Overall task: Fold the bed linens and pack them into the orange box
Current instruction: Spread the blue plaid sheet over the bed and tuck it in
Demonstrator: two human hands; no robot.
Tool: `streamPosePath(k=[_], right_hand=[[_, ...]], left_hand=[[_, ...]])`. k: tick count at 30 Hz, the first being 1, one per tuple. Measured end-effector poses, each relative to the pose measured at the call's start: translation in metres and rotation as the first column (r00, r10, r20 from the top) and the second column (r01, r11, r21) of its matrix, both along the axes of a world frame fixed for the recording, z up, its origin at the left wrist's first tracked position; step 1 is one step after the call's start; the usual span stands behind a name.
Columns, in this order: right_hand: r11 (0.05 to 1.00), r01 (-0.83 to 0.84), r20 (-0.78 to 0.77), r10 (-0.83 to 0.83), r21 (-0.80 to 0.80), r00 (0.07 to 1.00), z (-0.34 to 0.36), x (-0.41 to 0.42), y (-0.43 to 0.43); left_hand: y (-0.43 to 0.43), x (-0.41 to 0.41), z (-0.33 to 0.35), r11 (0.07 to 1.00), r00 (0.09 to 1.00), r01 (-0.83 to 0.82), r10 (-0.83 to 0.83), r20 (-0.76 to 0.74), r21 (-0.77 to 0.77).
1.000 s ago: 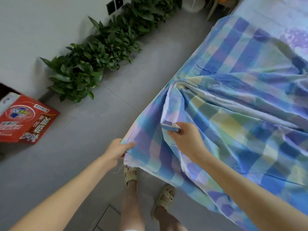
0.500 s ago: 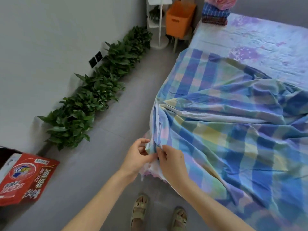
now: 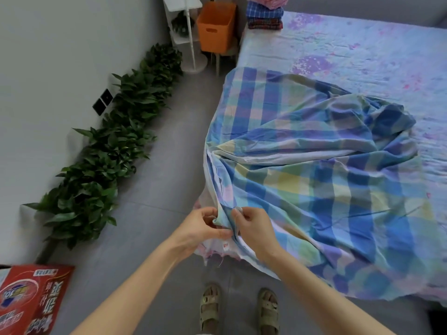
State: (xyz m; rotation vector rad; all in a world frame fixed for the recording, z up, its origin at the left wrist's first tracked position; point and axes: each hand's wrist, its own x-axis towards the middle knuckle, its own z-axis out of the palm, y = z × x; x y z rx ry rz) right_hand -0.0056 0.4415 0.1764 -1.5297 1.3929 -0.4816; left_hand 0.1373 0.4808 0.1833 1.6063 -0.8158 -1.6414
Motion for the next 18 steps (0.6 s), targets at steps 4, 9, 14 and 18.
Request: streamPosePath(k=[4,9,14,18], right_hand=[[0.999,0.04,-0.001,-0.04,0.017,0.999,-0.007,-0.001,0.0],[0.99,0.099,0.048,-0.104,0.098,0.993,-0.019,0.002,0.005],[0.993,0.113,0.017,-0.114,0.019,0.993,-0.031,-0.005,0.001],[0.981,0.162,0.004,-0.163,-0.102,0.987,-0.031,-0.01,0.0]], left_hand=[[0.005,-0.001,-0.018,1.0,0.975,-0.006,0.005,0.222,0.001],[-0.002,-0.011,-0.026,0.991,0.961,-0.132,0.123,0.247,0.021],[-0.008,-0.009,-0.027,0.997,0.899,0.013,0.022,0.437,-0.078],[-0.012,-0.006,-0.026,1.0,0.941,-0.024,0.02,0.339,0.008]])
